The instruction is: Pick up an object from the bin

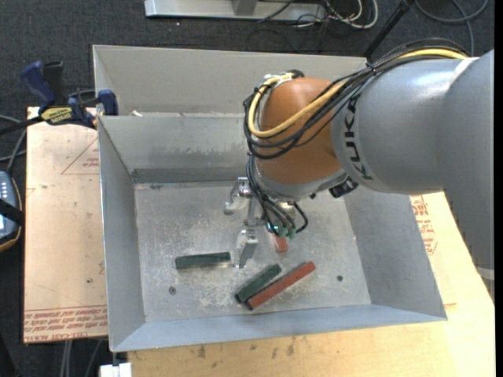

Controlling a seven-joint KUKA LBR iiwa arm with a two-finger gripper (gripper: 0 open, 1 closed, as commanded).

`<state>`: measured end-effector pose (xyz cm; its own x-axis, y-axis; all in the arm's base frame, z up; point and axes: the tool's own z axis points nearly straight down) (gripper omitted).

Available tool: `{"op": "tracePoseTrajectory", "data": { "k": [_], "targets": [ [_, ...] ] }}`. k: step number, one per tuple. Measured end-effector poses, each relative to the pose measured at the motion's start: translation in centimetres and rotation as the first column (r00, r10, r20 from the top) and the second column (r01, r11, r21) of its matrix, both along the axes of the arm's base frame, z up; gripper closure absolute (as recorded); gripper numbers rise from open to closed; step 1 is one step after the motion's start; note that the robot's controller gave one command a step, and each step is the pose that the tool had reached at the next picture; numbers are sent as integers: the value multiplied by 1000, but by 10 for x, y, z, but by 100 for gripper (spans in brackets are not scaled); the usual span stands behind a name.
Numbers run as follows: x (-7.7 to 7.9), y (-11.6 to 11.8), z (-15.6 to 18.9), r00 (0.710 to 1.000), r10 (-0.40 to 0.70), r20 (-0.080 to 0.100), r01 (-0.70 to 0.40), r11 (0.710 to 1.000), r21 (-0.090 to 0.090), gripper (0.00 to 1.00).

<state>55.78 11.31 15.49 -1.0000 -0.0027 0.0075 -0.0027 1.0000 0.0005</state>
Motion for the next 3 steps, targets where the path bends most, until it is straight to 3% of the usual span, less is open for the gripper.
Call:
{"op": "tracePoseTrajectory", "data": {
  "k": [1,2,3],
  "targets": [
    [2,0,4,1000,-2,7,2,1000,1,0],
    [-5,41,-75,997,-78,26,78,997,8,100],
    [-5,41,-75,997,-78,26,78,997,8,100]
  ]
}}
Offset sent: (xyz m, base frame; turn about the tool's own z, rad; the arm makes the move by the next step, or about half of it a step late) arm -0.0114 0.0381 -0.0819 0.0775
